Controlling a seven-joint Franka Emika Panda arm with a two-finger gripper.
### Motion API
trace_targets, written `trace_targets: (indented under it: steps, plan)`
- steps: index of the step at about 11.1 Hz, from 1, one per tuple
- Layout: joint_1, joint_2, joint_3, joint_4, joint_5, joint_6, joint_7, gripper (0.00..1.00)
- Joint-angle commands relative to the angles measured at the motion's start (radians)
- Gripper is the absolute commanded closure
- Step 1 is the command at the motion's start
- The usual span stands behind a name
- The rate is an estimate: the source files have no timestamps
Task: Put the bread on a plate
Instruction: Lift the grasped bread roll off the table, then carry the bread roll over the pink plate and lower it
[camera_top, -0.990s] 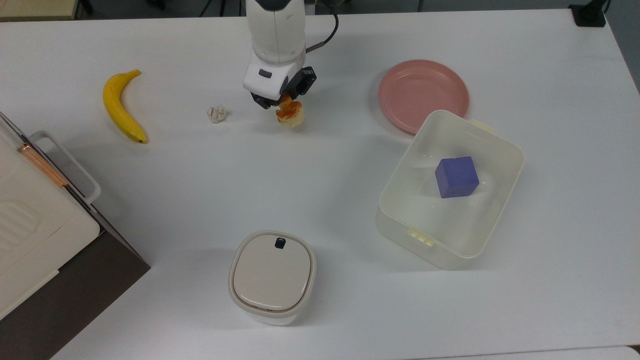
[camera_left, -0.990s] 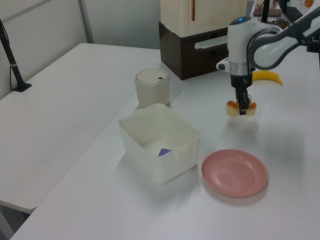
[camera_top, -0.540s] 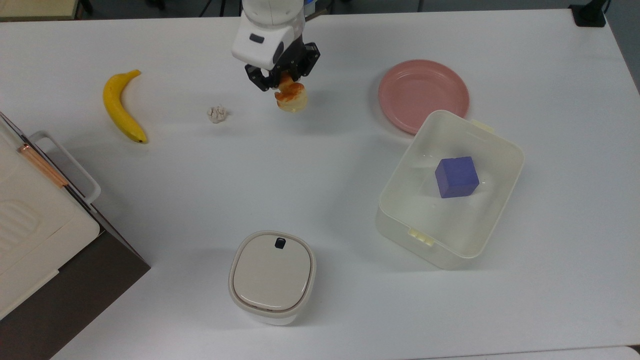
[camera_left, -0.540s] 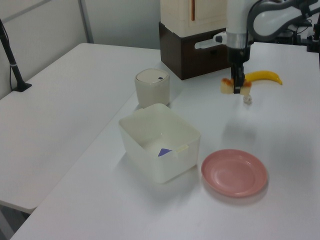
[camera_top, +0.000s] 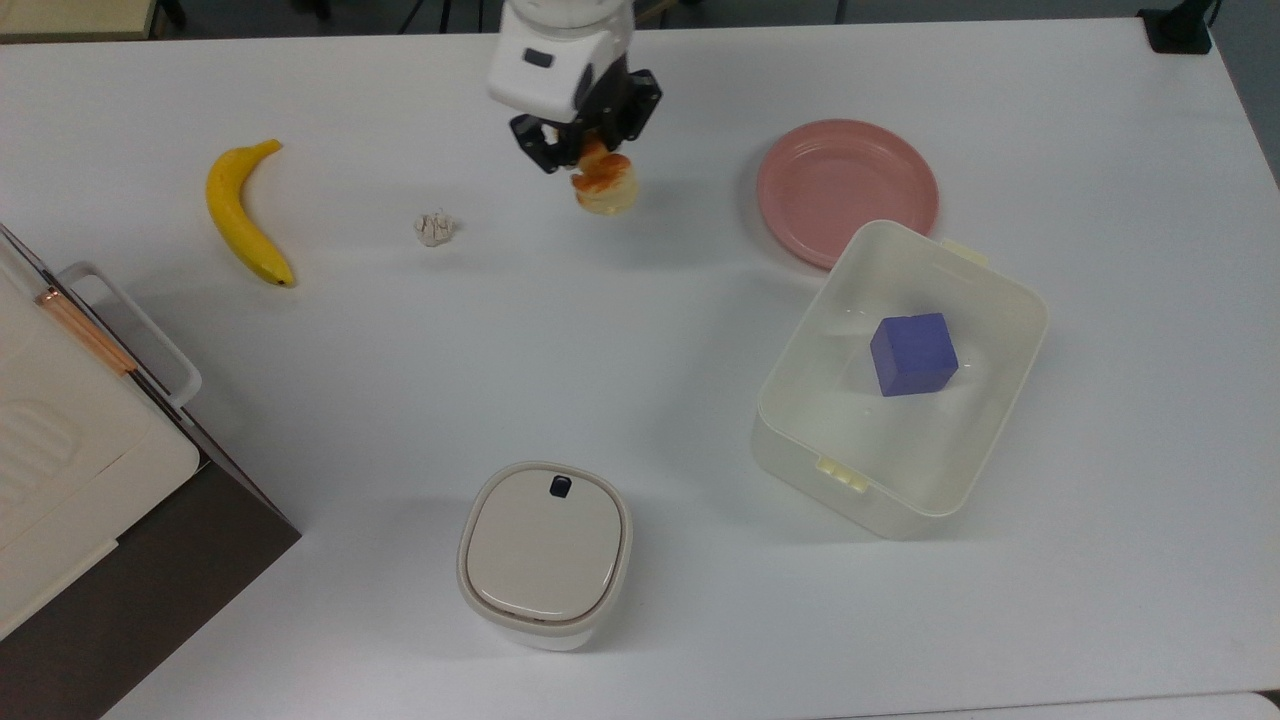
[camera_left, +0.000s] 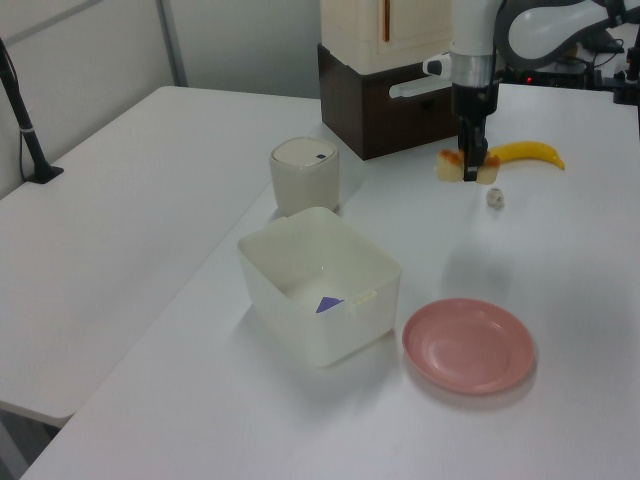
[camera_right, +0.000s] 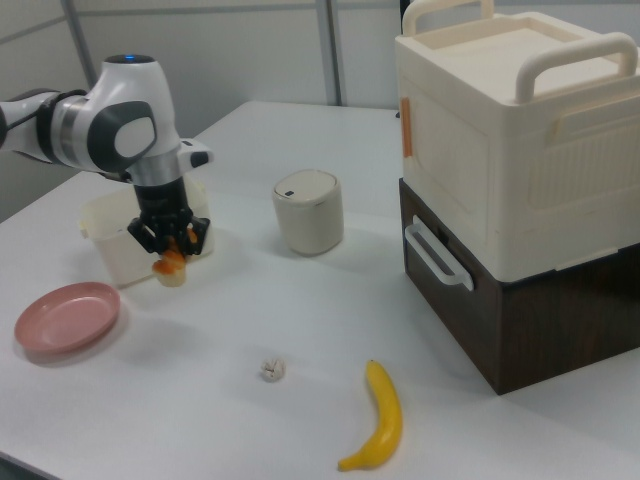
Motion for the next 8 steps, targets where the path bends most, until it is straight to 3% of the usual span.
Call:
trace_targets:
  steps: [1,8]
  plan:
    - [0.082,-0.008,0.009,0.007,0.020,-0.031,0.043,1.00]
    - [0.299,-0.005,0.010,0.045,0.022,-0.081,0.089,1.00]
